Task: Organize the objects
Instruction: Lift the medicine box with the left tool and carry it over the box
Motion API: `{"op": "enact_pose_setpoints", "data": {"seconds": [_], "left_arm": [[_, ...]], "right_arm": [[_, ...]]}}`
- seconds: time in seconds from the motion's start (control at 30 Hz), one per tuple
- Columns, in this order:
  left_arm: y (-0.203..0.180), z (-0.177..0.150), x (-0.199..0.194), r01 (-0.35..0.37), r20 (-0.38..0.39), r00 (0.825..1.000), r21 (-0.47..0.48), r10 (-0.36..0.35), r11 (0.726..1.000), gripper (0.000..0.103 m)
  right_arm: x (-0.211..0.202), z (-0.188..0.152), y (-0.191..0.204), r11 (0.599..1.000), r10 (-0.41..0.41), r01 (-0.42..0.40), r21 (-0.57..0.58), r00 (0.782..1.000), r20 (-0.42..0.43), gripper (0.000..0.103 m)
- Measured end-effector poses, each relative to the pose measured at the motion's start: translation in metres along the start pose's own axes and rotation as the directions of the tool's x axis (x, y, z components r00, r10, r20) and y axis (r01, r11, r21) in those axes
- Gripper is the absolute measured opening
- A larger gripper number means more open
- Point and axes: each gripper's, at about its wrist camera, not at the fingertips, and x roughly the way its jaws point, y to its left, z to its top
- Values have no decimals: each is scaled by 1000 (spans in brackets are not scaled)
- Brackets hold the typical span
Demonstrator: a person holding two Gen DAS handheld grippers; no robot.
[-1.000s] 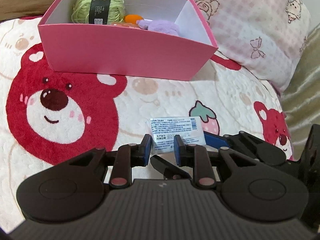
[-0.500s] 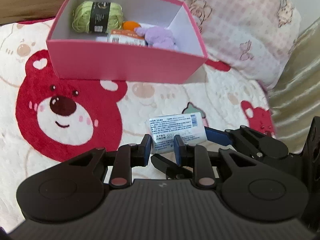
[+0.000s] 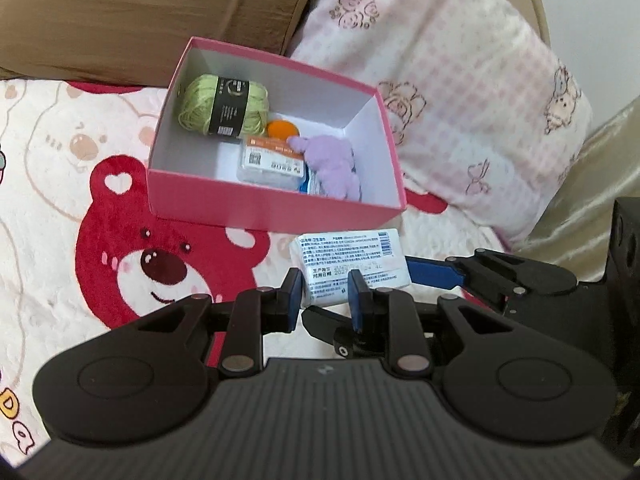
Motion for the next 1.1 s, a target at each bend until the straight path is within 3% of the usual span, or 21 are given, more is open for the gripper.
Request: {"op": "enact_pose_setpoints", "data": {"seconds": [0.27,0.5,0.57,0.7,0.87,1.1], "left_arm": [[-11,33,-22,3,-7,1000,4,-3,1000,21],[-16,71,-25,-51,-90,994,46,55,998,21],[-22,79,-33,-83,-77,993,119,92,989,21],[-17,95,-39,-90,-35,995,143,96,986,22],[-1,116,-13,-70,-26,997,126,74,990,21],[23,127,50,-35,-55,998,87,39,996,21]], "right_arm": [[-24,32,4,999,-5,5,-50,1000,1,81],[-26,54,-10,997,81,-81,-4,995,57,81],[-24,60,-13,993,115,-115,-5,991,74,81],[-23,72,-15,984,177,-177,-14,974,143,81],[-4,89,-29,983,171,-180,40,971,167,81],[43,100,-51,986,124,-134,97,987,103,81]]}}
